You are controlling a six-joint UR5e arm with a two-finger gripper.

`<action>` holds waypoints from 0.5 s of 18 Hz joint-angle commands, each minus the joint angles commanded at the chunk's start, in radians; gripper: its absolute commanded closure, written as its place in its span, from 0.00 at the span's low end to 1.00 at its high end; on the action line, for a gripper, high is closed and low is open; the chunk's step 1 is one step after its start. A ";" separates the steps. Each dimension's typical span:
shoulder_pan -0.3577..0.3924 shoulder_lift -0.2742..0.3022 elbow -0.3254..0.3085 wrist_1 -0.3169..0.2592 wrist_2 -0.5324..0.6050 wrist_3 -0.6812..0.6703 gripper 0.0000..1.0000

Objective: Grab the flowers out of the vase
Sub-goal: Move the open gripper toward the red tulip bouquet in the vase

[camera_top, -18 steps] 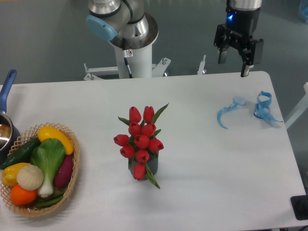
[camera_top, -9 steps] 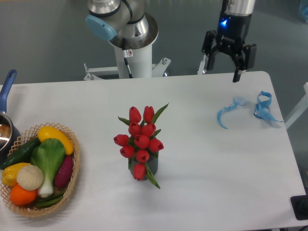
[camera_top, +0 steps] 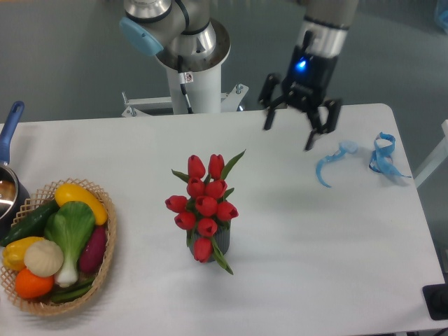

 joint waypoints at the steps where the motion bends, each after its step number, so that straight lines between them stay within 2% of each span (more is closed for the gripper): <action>1: 0.000 0.002 -0.015 0.002 -0.035 0.000 0.00; 3: -0.005 0.000 -0.028 0.002 -0.098 -0.014 0.00; 7: -0.023 -0.047 -0.031 0.008 -0.200 -0.021 0.00; 9: -0.037 -0.081 -0.025 0.050 -0.207 -0.023 0.00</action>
